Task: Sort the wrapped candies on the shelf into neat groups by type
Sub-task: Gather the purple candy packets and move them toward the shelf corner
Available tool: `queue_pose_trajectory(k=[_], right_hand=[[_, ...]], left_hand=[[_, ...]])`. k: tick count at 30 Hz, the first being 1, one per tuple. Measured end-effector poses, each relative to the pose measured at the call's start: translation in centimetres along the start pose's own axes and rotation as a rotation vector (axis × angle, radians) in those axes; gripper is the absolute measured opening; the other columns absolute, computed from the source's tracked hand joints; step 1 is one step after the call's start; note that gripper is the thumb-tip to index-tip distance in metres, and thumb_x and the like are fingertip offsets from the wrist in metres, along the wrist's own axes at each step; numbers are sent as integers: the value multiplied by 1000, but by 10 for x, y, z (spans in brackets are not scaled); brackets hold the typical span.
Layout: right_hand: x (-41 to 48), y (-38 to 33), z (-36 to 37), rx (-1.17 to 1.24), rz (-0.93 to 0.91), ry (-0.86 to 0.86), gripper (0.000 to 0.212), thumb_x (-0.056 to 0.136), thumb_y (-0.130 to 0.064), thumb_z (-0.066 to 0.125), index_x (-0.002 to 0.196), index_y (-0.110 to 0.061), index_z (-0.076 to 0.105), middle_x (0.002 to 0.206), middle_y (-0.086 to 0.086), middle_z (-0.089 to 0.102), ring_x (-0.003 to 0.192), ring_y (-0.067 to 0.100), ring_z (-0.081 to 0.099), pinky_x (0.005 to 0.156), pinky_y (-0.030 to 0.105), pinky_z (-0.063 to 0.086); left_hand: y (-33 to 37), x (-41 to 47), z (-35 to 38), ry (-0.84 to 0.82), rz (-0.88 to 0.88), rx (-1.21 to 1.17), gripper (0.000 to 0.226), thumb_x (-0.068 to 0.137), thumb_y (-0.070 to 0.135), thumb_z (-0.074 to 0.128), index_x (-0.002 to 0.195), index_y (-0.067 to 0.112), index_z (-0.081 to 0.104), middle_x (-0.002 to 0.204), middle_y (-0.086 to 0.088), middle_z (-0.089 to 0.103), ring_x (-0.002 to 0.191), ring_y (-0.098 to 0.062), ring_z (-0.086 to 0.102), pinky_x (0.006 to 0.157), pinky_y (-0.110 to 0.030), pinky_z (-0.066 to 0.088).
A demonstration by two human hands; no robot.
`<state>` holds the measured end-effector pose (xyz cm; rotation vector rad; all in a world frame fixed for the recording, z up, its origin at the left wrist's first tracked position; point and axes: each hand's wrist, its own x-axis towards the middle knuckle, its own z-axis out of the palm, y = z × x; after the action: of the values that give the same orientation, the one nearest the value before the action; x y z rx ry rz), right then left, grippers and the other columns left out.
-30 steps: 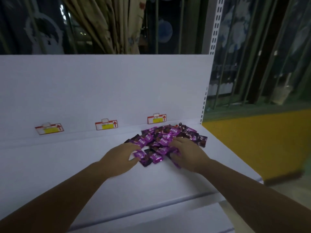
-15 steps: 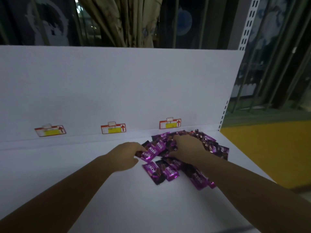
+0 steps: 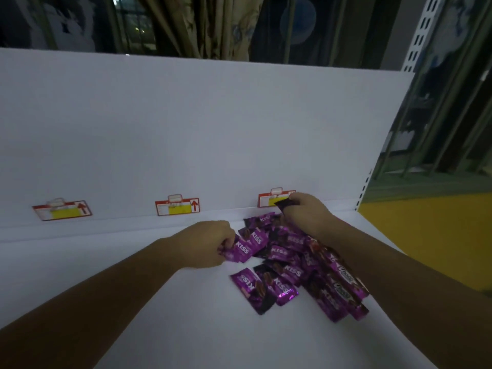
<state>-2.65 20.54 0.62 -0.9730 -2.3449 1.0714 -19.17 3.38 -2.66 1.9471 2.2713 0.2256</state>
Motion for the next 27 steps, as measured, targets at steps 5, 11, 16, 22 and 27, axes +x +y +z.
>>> queue_pose_trajectory(k=[5, 11, 16, 22, 27], right_hand=[[18, -13, 24, -173, -62, -178, 9, 87, -19, 51, 84, -14, 58, 67, 3, 62, 56, 15, 57, 50, 22, 43], [28, -17, 56, -700, -163, -248, 36, 79, -39, 64, 59, -16, 46, 60, -2, 47, 53, 11, 45, 43, 21, 30], [32, -24, 33, -449, -146, -256, 19, 76, -24, 65, 71, -7, 58, 65, 3, 52, 62, 18, 52, 52, 23, 42], [22, -8, -8, -19, -110, -271, 11, 84, -8, 60, 91, -13, 66, 90, 11, 69, 76, 20, 62, 70, 29, 50], [12, 6, -18, 27, -23, -261, 18, 90, -17, 55, 105, -13, 65, 96, 12, 69, 80, 23, 64, 73, 31, 50]], left_hand=[[-1, -4, -8, 56, -115, -119, 27, 84, 10, 51, 69, 24, 33, 69, -1, 49, 61, -13, 38, 55, -25, 31], [-2, 0, -11, 3, -200, -216, 32, 94, 9, 43, 123, 22, 46, 107, -5, 61, 91, -18, 57, 78, -26, 47], [-1, 9, 0, 44, -58, -72, 32, 86, 23, 63, 117, 25, 57, 117, 5, 57, 98, -10, 54, 75, -8, 35], [0, 21, 0, -54, -29, 66, 45, 86, 27, 61, 130, 29, 51, 126, 7, 58, 115, -14, 51, 90, -20, 34], [9, 25, -9, -79, -16, 170, 21, 81, 23, 60, 101, 27, 63, 91, 5, 61, 89, -15, 54, 73, -26, 43]])
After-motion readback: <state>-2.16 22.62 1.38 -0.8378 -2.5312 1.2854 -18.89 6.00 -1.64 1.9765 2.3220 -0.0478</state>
